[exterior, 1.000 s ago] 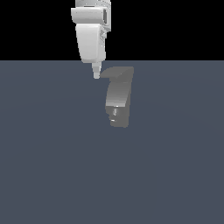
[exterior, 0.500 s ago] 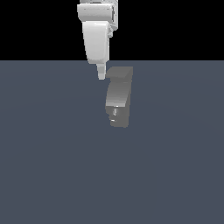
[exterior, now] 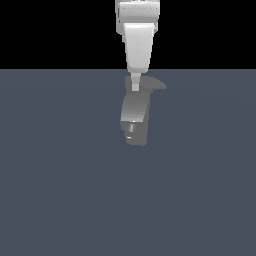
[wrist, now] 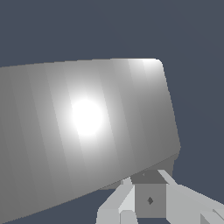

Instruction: Turn on the faucet by rotating a designated handle.

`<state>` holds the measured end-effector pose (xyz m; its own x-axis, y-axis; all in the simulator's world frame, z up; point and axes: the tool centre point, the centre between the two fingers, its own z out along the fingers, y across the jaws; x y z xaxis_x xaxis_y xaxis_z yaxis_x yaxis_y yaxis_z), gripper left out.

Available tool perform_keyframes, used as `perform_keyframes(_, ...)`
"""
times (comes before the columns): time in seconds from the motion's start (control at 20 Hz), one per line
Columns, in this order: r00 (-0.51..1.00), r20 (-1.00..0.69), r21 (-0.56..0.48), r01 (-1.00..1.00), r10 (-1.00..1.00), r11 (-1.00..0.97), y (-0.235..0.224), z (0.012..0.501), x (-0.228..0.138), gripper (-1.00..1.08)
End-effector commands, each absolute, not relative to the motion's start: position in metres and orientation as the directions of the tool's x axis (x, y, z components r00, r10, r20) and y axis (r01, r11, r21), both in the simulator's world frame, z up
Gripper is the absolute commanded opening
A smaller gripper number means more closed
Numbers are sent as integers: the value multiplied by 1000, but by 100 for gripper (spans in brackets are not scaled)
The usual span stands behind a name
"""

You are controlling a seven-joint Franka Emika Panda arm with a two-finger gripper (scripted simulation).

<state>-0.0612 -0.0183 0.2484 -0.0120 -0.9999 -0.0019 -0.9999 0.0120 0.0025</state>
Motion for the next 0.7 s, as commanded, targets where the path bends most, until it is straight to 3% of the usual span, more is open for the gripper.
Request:
perform_keyframes(0.0, -46, 0, 0, -999, -999, 46, -52, 248, -62, -100)
perform_keyframes(0.25, -48, 0, 0, -999, -999, 48, -83, 248, -66, -100)
perform_keyframes(0.35, -19, -1, -1, -1000, -1000, 19, -62, 248, -62, -100)
perform_keyframes(0.65, -25, -1, -1, -1000, -1000, 25, -84, 248, -47, -100)
